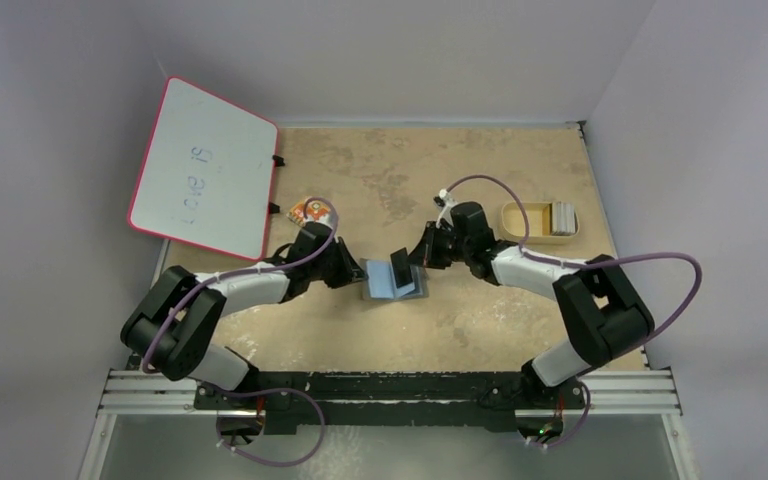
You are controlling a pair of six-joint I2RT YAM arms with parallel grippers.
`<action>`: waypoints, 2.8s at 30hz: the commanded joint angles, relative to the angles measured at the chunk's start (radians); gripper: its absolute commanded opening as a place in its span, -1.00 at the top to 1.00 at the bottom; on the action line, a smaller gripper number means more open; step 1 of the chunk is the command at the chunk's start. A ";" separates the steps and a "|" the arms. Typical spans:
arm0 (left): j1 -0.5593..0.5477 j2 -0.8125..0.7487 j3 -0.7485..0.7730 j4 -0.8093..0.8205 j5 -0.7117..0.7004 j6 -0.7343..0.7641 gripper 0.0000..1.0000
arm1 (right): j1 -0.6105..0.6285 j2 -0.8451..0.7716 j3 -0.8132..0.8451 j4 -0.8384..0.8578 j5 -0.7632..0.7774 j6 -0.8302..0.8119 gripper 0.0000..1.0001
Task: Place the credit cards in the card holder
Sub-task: Insert the credit card into the card holder.
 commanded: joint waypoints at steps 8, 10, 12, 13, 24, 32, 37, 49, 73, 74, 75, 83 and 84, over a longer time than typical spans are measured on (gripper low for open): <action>0.001 0.049 -0.042 -0.007 -0.100 0.057 1.00 | -0.001 0.091 -0.074 0.183 -0.036 0.024 1.00; 0.001 0.063 -0.044 -0.003 -0.101 0.061 1.00 | -0.001 0.101 -0.078 0.202 -0.051 0.034 1.00; 0.001 0.073 -0.048 0.002 -0.105 0.062 1.00 | -0.001 0.112 -0.081 0.225 -0.071 0.048 1.00; 0.001 0.076 -0.050 0.005 -0.109 0.063 1.00 | -0.001 0.118 -0.084 0.236 -0.082 0.056 1.00; 0.001 0.071 -0.059 0.003 -0.109 0.065 1.00 | -0.001 0.068 -0.101 0.251 -0.088 0.099 1.00; 0.001 0.075 -0.079 0.023 -0.104 0.058 1.00 | -0.001 0.125 -0.126 0.356 -0.126 0.144 1.00; 0.001 0.079 -0.074 0.016 -0.106 0.065 1.00 | -0.001 0.073 -0.114 0.269 -0.117 0.118 1.00; 0.001 0.075 -0.078 0.014 -0.108 0.064 1.00 | -0.001 0.067 -0.115 0.277 -0.086 0.115 1.00; 0.001 0.072 -0.079 0.014 -0.104 0.058 1.00 | -0.001 0.161 -0.167 0.379 -0.123 0.219 1.00; 0.001 0.071 -0.079 0.014 -0.106 0.058 1.00 | -0.001 0.158 -0.169 0.377 -0.120 0.218 1.00; 0.001 0.071 -0.080 0.014 -0.105 0.058 1.00 | -0.003 0.154 -0.169 0.370 -0.115 0.212 1.00; 0.001 0.065 -0.079 0.009 -0.107 0.058 1.00 | -0.004 0.128 -0.161 0.329 -0.083 0.190 1.00; 0.001 0.066 -0.079 0.009 -0.107 0.058 1.00 | -0.004 0.128 -0.161 0.327 -0.081 0.188 1.00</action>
